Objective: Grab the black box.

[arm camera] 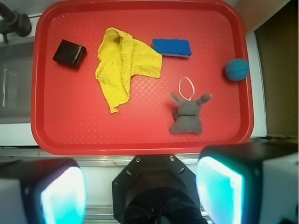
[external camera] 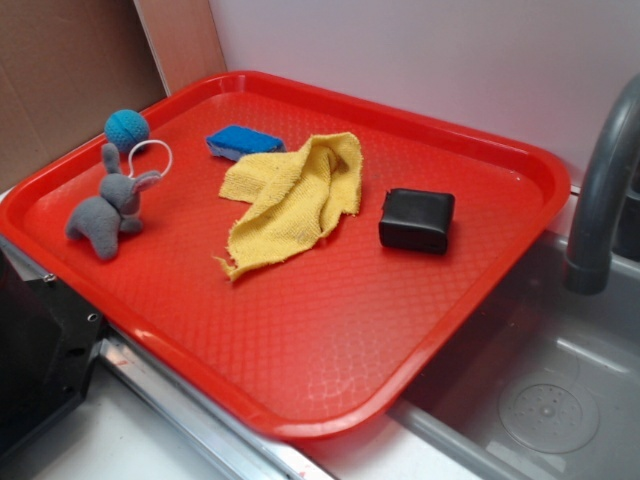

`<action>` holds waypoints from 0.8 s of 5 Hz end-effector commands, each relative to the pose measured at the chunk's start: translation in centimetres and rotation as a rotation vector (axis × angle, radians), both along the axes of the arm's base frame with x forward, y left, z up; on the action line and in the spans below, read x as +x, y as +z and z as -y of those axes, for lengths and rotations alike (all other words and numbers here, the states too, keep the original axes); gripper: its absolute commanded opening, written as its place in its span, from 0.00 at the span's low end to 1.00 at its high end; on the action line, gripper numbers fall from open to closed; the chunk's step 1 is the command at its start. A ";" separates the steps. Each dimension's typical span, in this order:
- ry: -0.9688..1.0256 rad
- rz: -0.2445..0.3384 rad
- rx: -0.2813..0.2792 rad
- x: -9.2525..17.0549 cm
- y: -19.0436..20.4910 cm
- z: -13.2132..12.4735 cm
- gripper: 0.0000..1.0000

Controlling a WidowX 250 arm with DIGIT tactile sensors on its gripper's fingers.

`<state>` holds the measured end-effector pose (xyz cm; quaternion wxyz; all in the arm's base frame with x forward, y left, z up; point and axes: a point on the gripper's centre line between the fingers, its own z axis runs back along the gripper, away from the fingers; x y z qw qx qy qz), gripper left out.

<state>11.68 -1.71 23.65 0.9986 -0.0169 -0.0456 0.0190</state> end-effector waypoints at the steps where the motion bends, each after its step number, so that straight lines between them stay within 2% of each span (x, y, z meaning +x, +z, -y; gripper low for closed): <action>1: 0.000 0.000 0.000 0.0 0.0 0.0 1.00; 2: -0.127 0.026 -0.019 1.4 -1.0 -0.2 1.00; 4: -0.455 0.093 -0.135 5.9 -2.5 0.6 1.00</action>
